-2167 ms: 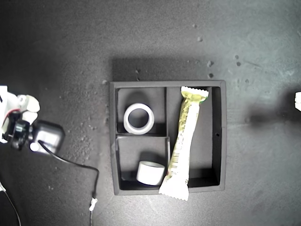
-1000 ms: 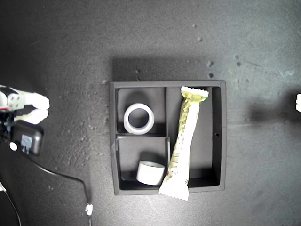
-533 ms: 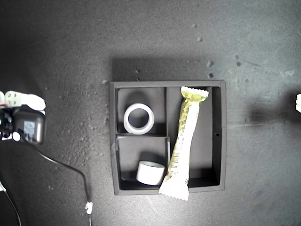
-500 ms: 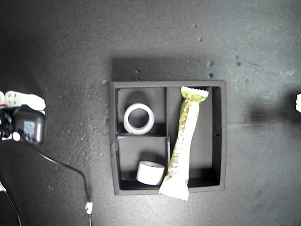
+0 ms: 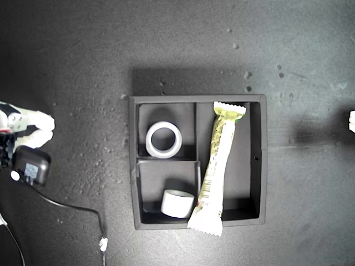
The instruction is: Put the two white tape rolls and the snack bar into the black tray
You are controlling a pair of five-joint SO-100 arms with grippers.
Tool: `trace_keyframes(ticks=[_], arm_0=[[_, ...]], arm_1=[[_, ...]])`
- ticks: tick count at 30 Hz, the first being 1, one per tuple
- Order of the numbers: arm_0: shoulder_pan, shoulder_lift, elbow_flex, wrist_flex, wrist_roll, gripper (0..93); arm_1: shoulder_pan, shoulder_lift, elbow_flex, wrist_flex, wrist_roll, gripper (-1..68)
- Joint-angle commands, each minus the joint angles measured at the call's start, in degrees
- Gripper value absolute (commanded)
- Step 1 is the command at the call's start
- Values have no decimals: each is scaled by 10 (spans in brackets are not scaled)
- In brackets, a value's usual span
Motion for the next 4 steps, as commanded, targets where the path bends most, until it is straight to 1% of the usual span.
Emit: trace_keyframes(ticks=[1,4], arm_0=[[7,28,33,22,5,3],[7,28,33,22,5,3]], arm_1=[[3,3,6,0,-120,0],[3,3,6,0,-120,0]])
